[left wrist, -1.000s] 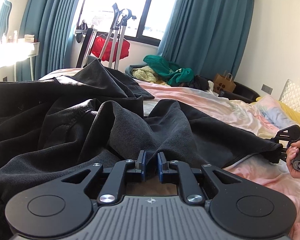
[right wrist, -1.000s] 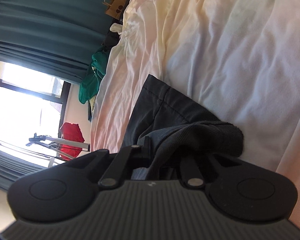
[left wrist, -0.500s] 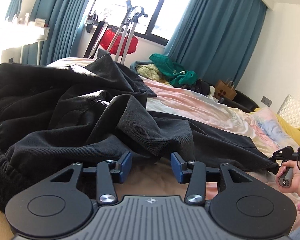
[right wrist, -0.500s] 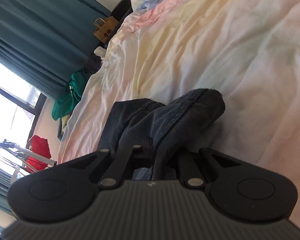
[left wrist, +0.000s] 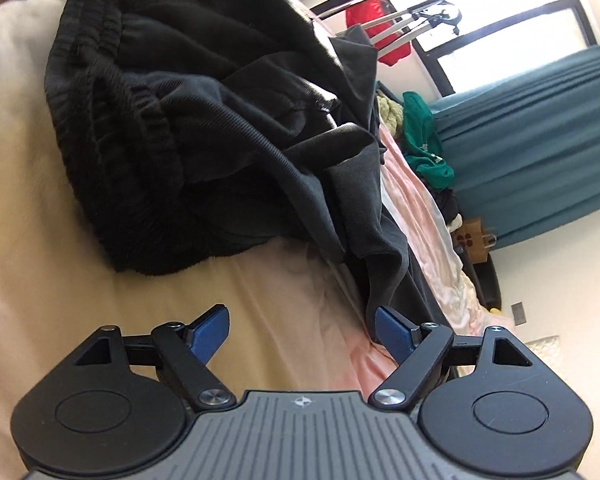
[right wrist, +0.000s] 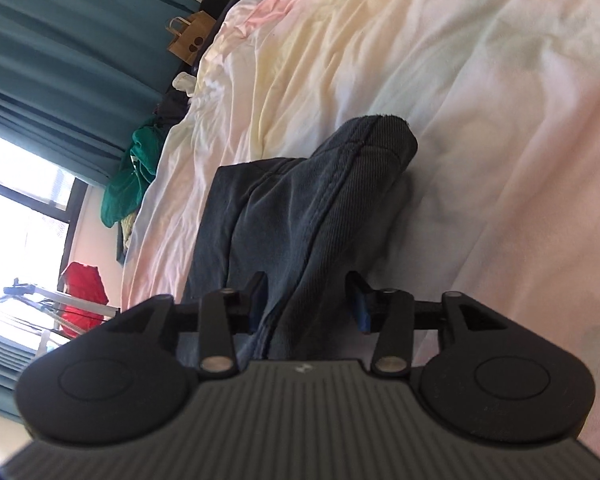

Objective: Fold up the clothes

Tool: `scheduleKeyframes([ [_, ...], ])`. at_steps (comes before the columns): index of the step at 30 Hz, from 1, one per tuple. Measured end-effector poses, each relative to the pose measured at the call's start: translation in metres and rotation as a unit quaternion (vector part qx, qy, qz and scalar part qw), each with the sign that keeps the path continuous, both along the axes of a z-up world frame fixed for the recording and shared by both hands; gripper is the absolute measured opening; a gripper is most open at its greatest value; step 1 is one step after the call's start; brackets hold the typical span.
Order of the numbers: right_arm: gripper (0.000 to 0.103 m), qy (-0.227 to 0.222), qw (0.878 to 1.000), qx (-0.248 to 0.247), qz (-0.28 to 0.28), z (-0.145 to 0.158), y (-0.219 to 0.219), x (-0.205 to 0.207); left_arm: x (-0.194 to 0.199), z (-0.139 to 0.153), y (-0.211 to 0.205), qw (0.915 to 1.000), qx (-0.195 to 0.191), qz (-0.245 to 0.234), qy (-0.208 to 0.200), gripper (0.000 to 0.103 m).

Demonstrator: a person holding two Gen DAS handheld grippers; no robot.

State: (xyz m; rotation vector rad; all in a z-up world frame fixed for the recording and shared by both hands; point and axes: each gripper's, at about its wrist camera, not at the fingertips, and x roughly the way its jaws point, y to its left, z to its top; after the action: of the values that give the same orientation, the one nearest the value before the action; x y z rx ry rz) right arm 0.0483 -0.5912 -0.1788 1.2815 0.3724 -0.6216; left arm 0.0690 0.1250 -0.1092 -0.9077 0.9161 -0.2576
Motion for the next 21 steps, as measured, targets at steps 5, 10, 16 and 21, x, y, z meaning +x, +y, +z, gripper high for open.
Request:
scheduleKeyframes([
  [5,0.06,-0.065,0.995,0.072,-0.014,-0.008,-0.002,-0.013,0.004,-0.029,0.022,0.9944,-0.069,0.067,0.044,0.082],
  [10,0.06,-0.085,0.991,0.103,-0.027,-0.017,-0.002,-0.014,-0.003,-0.057,0.055,0.966,-0.174,0.181,0.061,0.077],
  [16,0.022,-0.076,0.995,0.057,-0.035,-0.011,-0.002,-0.003,-0.006,-0.063,0.068,0.9502,-0.2,0.227,0.073,0.064],
  [21,0.007,-0.06,0.998,0.007,-0.033,-0.003,-0.008,0.004,-0.007,-0.056,0.074,0.9476,-0.195,0.241,0.078,0.038],
])
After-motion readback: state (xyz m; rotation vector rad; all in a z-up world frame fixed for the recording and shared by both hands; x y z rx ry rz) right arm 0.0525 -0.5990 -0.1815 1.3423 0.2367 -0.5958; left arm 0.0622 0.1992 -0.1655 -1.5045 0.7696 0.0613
